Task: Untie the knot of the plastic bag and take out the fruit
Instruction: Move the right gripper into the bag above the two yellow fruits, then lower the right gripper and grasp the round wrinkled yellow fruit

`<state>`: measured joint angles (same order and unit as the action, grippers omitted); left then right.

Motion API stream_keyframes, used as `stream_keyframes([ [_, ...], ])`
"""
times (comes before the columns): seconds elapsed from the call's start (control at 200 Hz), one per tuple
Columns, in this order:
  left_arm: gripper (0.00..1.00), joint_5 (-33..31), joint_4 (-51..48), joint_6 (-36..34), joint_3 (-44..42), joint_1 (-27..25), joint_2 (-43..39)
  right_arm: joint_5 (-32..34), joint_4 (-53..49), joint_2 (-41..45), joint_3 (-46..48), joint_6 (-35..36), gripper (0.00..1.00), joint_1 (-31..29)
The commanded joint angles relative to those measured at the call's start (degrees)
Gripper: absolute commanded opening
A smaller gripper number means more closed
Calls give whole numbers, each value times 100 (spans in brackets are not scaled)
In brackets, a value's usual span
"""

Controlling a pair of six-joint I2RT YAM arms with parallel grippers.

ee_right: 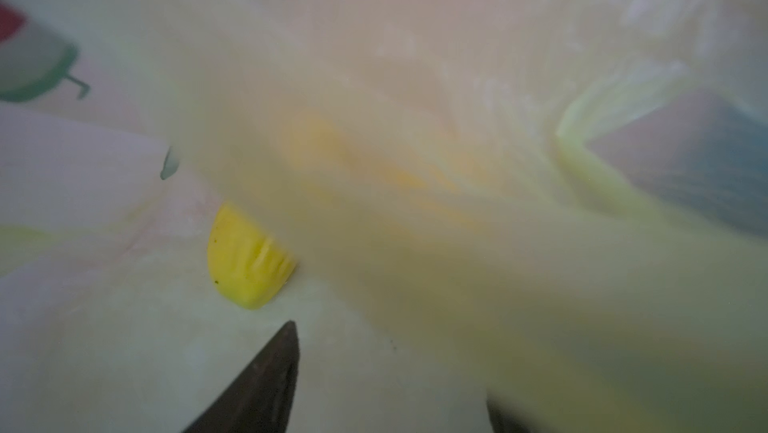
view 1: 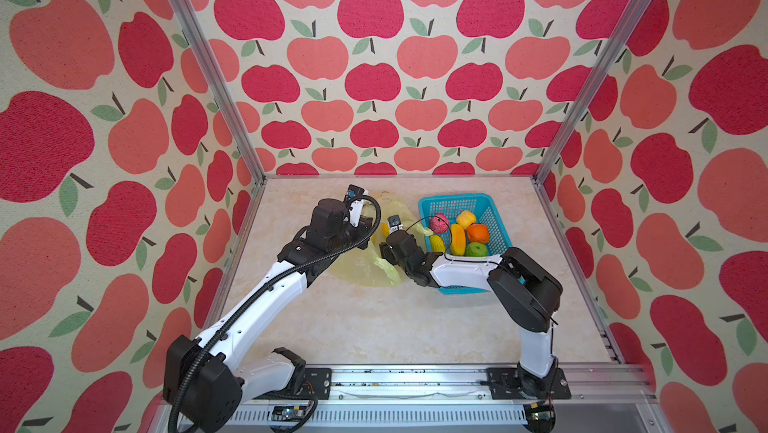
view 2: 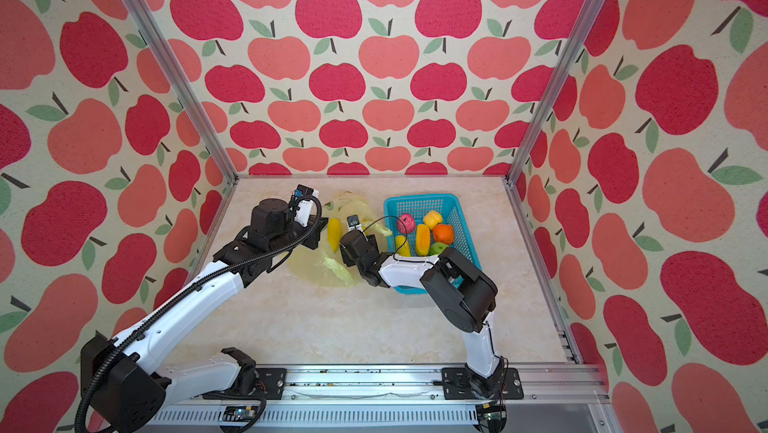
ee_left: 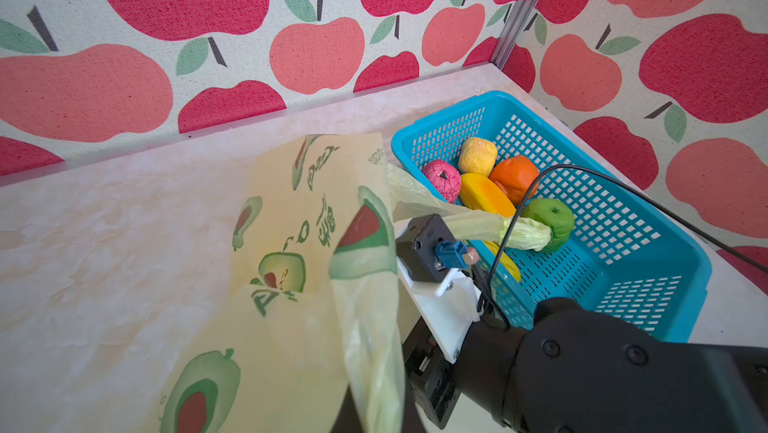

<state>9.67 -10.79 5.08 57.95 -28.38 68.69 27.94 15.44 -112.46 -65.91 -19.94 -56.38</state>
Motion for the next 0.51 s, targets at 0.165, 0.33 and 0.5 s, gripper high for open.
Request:
stream_keyframes([
  [0.165, 0, -428, 581, -139, -202, 25, 212, 248, 868, -425, -159, -391, 87, -789],
  [0.33, 0, -428, 744, -89, -279, 6, 166, 200, 716, -1016, -605, -612, 86, -1007],
  [0.5, 0, -550, 1382, 154, -1098, -130, -227, 692, 545, -903, -682, -193, 89, -945],
])
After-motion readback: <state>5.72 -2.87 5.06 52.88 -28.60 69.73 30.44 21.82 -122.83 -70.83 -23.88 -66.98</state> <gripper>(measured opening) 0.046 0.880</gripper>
